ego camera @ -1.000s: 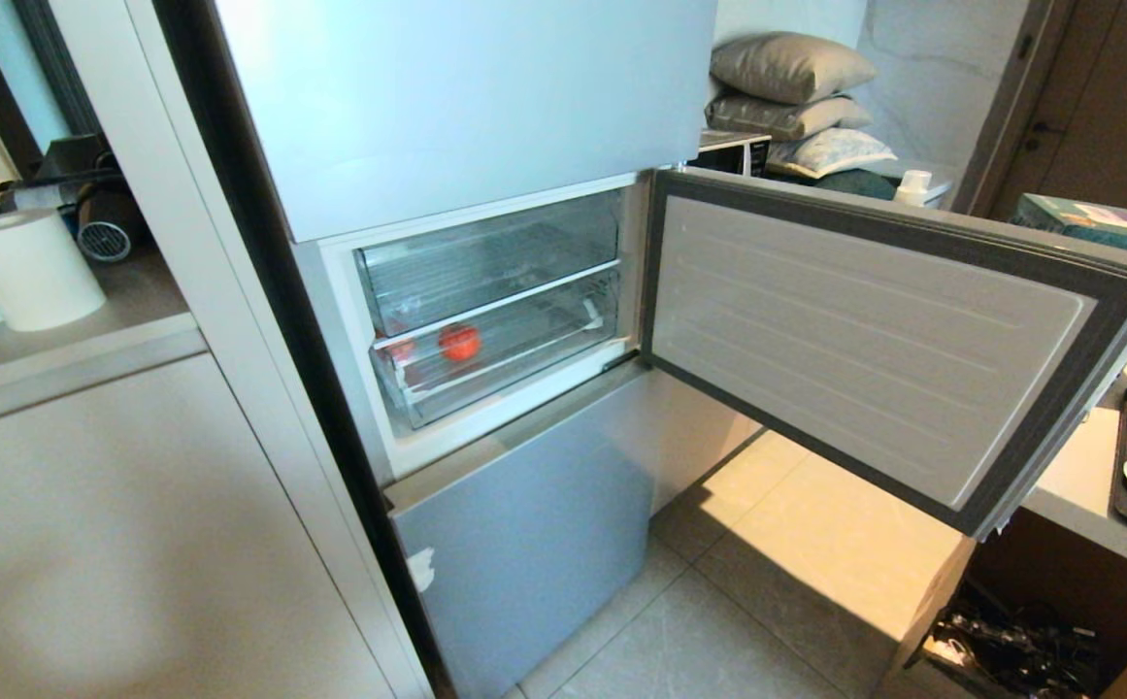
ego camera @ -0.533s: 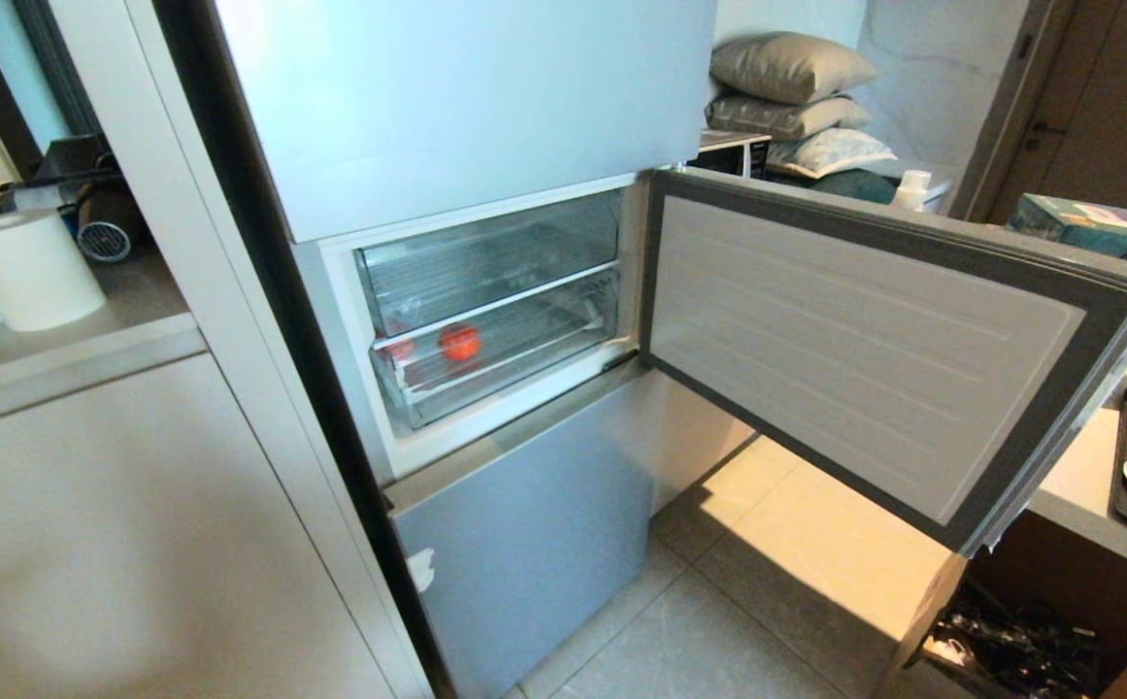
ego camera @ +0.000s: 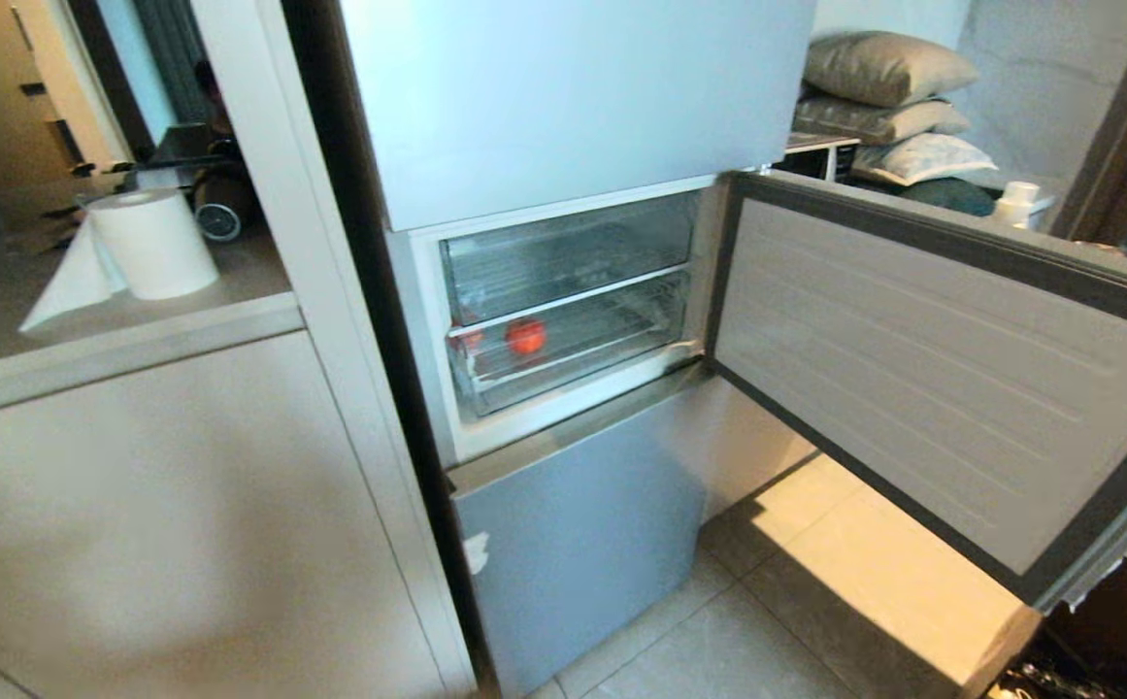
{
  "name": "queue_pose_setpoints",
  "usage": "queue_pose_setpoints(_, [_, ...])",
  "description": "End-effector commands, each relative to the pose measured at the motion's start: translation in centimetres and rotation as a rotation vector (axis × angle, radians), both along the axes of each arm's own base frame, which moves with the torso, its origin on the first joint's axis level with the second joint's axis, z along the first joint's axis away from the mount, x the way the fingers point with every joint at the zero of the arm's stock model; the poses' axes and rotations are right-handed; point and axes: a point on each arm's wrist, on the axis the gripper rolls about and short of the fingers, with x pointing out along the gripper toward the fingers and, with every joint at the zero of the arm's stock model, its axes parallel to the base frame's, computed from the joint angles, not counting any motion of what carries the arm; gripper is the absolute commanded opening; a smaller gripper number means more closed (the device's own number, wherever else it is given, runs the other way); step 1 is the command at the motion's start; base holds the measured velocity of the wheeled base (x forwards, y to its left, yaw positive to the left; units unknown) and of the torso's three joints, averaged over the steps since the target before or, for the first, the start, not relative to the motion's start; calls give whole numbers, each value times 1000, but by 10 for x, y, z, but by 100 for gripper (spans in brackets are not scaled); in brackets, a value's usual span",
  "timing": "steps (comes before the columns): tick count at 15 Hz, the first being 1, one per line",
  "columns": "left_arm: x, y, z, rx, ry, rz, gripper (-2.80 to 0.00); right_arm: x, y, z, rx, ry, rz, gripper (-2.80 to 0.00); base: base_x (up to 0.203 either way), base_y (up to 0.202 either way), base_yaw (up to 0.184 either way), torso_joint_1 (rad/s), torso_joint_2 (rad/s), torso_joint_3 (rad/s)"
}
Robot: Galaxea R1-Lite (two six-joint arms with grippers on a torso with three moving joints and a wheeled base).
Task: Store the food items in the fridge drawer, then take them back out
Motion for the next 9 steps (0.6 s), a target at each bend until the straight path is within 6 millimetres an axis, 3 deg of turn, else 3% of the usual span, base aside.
queue_pose_setpoints(1, [0, 0, 0, 0, 0, 1, -280, 0, 0, 0, 0, 1, -1, -280, -1, -9, 172, 7, 4, 4])
queue_pose_setpoints(9, [0, 0, 0, 0, 0, 1, -280, 0, 0, 0, 0, 1, 0, -280, 0, -10, 177, 2, -1, 3])
